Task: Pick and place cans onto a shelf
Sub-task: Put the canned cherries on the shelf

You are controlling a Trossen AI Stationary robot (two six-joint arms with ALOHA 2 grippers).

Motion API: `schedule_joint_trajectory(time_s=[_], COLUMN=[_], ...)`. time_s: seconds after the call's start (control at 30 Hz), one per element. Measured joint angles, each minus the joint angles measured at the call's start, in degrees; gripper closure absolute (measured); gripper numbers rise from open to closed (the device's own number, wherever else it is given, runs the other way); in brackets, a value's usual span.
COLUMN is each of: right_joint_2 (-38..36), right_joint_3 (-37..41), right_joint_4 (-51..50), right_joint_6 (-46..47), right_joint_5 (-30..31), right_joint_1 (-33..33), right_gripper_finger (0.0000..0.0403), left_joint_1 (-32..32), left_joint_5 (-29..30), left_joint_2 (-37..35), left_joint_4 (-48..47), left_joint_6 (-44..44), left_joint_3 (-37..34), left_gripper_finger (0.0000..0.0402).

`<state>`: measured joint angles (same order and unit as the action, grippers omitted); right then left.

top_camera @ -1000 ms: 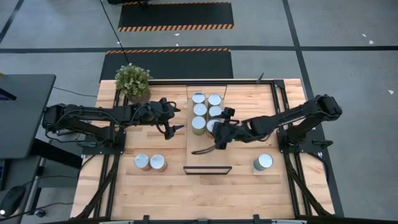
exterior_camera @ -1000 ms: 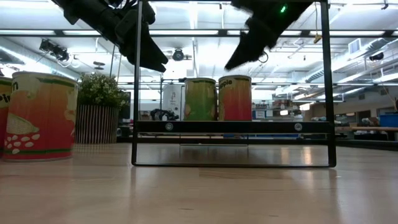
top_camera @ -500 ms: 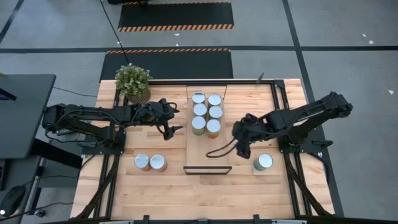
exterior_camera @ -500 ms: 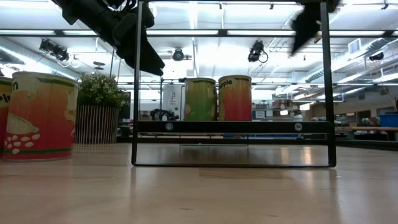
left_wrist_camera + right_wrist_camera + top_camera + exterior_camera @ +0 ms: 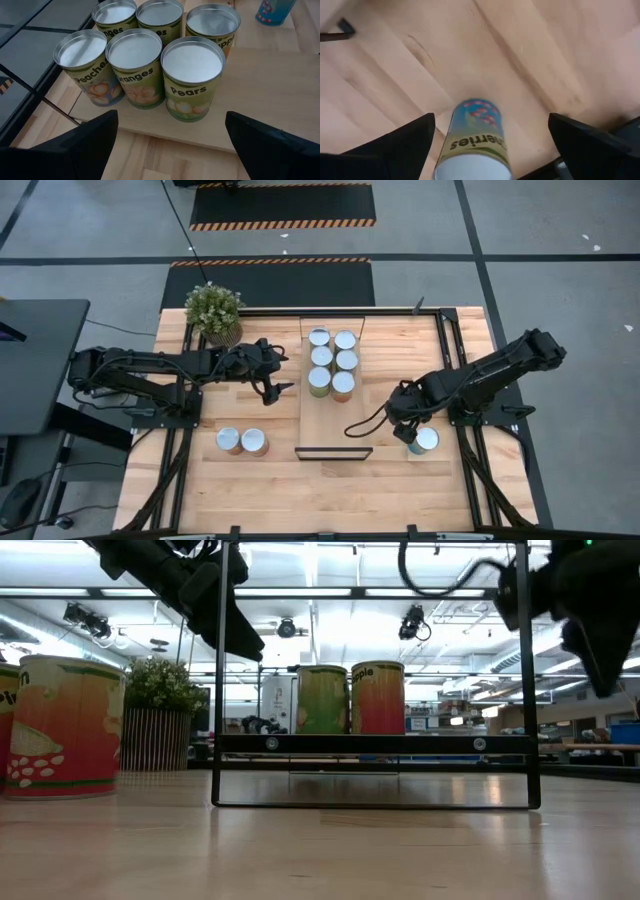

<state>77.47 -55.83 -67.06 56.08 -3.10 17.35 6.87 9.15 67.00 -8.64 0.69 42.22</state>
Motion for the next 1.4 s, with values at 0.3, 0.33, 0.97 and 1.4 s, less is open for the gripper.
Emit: schedule_joint_trajectory(time_s=[0.3, 0.33, 0.97, 1.4], right_joint_2=[0.02, 0.02, 0.02, 0.07], right_joint_3=[4.20, 4.35, 4.74, 3.39], right_joint_4=[1.99, 1.97, 2.64, 4.03], right_joint_6=[8.83, 9.61, 17.21, 8.02], right_joint_5=[-5.30, -5.61, -0.91, 3.81], right_joint_1=[4.42, 5.06, 12.98, 10.25], right_gripper_finger=[0.0004, 0.0004, 0.0042, 0.0073], left_joint_1=[0.02, 0.00, 0.00, 0.02], left_joint_5=[0.00, 0.00, -0.02, -0.02], left_joint_2=[0.00, 0.00, 0.00, 0.00], left_joint_4=[-0.33, -0.29, -2.32, -2.36], left_joint_6=[0.50, 0.50, 0.41, 3.29], left_joint_3=[0.00, 0.02, 0.04, 0.04], left_gripper_finger=[0.0027, 0.0027, 0.0027, 0.0027])
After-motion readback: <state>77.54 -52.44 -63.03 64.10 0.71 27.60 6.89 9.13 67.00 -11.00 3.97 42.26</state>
